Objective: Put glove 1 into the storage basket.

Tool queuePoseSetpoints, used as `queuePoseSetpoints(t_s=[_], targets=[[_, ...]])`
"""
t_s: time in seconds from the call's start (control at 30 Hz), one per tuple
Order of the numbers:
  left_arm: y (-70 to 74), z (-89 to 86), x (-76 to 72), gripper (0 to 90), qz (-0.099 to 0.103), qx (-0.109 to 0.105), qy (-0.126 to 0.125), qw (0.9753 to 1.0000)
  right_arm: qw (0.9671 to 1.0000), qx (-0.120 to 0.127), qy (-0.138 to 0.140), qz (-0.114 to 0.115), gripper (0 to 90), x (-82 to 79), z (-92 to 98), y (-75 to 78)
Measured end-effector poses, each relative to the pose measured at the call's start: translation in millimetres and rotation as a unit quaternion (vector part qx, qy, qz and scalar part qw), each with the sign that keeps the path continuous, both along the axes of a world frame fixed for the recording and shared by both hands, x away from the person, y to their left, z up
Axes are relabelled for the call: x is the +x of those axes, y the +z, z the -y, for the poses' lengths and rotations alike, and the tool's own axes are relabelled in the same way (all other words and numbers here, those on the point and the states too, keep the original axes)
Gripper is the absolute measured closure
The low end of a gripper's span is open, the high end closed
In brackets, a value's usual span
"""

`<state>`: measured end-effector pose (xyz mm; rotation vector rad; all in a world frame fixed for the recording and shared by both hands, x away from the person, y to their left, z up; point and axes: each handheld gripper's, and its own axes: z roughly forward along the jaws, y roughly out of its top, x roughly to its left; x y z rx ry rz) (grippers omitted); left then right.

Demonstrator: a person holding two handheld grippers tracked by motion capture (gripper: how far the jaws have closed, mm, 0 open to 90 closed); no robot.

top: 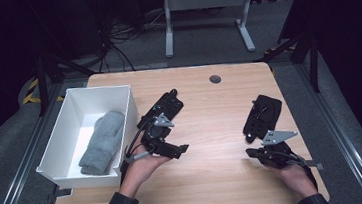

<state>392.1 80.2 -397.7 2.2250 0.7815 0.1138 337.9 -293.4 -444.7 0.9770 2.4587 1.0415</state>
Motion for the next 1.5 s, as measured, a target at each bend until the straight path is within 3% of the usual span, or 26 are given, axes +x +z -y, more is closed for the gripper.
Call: queuePoseSetpoints(t_s=[0.2, 0.3, 0.53, 0.77, 0.9, 1.07, 1.3, 1.5], targets=[[-18.4, 1.4, -2.6, 12.4, 0.006, 0.016, 0.0, 0.9999, 0.9998, 0.007, -0.016, 0.005, 90.0, 14.2, 10.1, 7.7], [-27.9, 1.2, -6.7, 11.5, 0.019, 0.025, 0.0, 0.9995, 0.9996, 0.009, -0.026, 0.01, 90.0, 22.9, 16.8, 11.3], [-56.0, 2.7, -11.8, 6.8, 0.01, 0.048, -0.006, 0.9988, 0.9986, 0.012, -0.05, 0.016, 90.0, 41.4, 30.7, 17.2], [-70.8, 7.6, -12.0, 1.6, 0.017, 0.086, -0.018, 0.996, 0.9963, 0.015, -0.08, 0.028, 90.0, 58.9, 49.7, 22.8], [-73.7, 8.7, -13.3, 0.0, 0.028, 0.077, -0.025, 0.9963, 0.9959, 0.008, -0.087, 0.024, 90.0, 67.2, 56.3, 20.8], [-79.9, 3.2, -14.4, 0.0, 0.052, 0.044, -0.033, 0.9971, 0.9963, -0.005, -0.084, 0.013, 90.0, 71.4, 56.2, 13.9], [-79.7, 2.7, -14.3, 0.9, 0.054, 0.045, -0.033, 0.997, 0.9969, -0.024, -0.074, -0.008, 90.0, 78.5, 49.5, 1.6], [-79.8, 2.2, -14.0, 1.6, 0.054, 0.042, -0.032, 0.9971, 0.9973, -0.023, -0.068, -0.016, 90.0, 77.6, 45.7, -1.4]])
